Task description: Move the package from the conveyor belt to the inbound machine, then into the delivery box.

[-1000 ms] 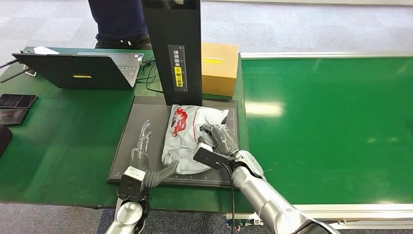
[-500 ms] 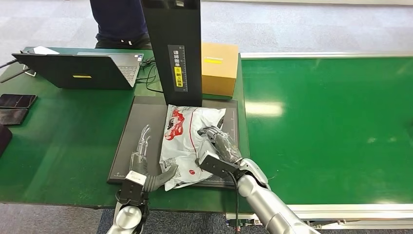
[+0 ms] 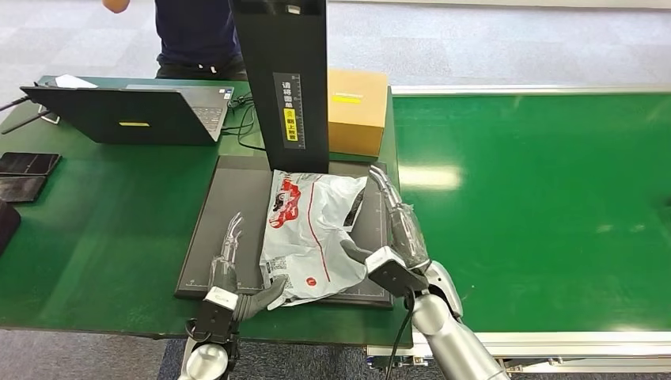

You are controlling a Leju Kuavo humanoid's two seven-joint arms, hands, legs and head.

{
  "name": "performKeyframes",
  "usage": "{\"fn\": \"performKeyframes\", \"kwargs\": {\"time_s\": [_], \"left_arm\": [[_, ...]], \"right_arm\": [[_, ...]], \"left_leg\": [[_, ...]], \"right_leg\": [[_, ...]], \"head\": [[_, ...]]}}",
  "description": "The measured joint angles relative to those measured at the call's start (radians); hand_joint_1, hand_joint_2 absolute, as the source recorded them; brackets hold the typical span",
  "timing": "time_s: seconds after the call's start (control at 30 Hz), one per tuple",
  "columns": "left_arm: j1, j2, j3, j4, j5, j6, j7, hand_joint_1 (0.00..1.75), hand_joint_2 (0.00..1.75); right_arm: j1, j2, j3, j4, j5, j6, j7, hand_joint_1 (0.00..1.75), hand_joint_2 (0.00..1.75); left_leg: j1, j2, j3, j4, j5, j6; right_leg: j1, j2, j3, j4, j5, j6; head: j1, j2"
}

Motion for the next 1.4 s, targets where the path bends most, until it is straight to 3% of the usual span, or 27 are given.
{"fn": "performKeyframes", "kwargs": {"time_s": [0.2, 0.47, 0.73, 0.9, 1.13, 1.4], "left_arm": [[-0.006, 0.007, 0.001, -0.001, -0.027, 0.0, 0.0, 0.0, 1.75], [-0.044, 0.016, 0.004, -0.028, -0.161, -0.014, -0.001, 0.0, 1.75], [-0.094, 0.017, 0.018, -0.082, -0.307, -0.079, 0.038, 0.0, 1.75], [-0.152, 0.019, 0.017, -0.073, -0.362, -0.138, 0.078, 0.0, 1.75], [-0.298, 0.043, -0.031, 0.102, -0.426, -0.241, 0.128, 0.0, 1.75], [-0.473, 0.072, -0.09, 0.369, -0.47, -0.265, 0.17, 0.0, 1.75]], "right_arm": [[0.109, -0.009, -0.073, -0.124, 0.039, -0.03, 0.005, 0.0, 1.75], [0.269, -0.004, -0.173, -0.267, 0.19, 0.019, 0.033, 0.0, 1.75], [0.412, 0.008, -0.283, -0.393, 0.164, 0.133, -0.006, 0.0, 1.75], [0.464, 0.013, -0.33, -0.424, 0.152, 0.153, -0.026, 0.0, 1.75], [0.493, 0.014, -0.36, -0.432, 0.109, 0.157, -0.06, 0.0, 1.75], [0.49, 0.014, -0.374, -0.429, 0.073, 0.162, -0.073, 0.0, 1.75]], "left_leg": [[0.0, 0.0, 0.0, 0.0, 0.0, 0.0], [0.0, 0.0, 0.0, 0.0, 0.0, 0.0], [0.0, 0.0, 0.0, 0.0, 0.0, 0.0], [0.0, 0.0, 0.0, 0.0, 0.0, 0.0], [0.0, 0.0, 0.001, 0.0, 0.0, 0.0], [0.0, 0.0, 0.001, 0.0, 0.0, 0.0]], "right_leg": [[0.0, 0.0, 0.0, 0.0, 0.0, 0.0], [0.0, 0.0, 0.0, 0.0, 0.0, 0.0], [0.0, 0.0, 0.0, 0.0, 0.0, 0.0], [0.0, 0.0, 0.0, 0.0, 0.0, 0.0], [0.0, 0.0, 0.0, 0.0, 0.0, -0.001], [0.0, 0.0, 0.0, 0.0, 0.0, -0.001]], "head": [[0.0, 0.0], [0.0, 0.0], [0.0, 0.0], [0.0, 0.0], [0.0, 0.0], [0.0, 0.0]]}}
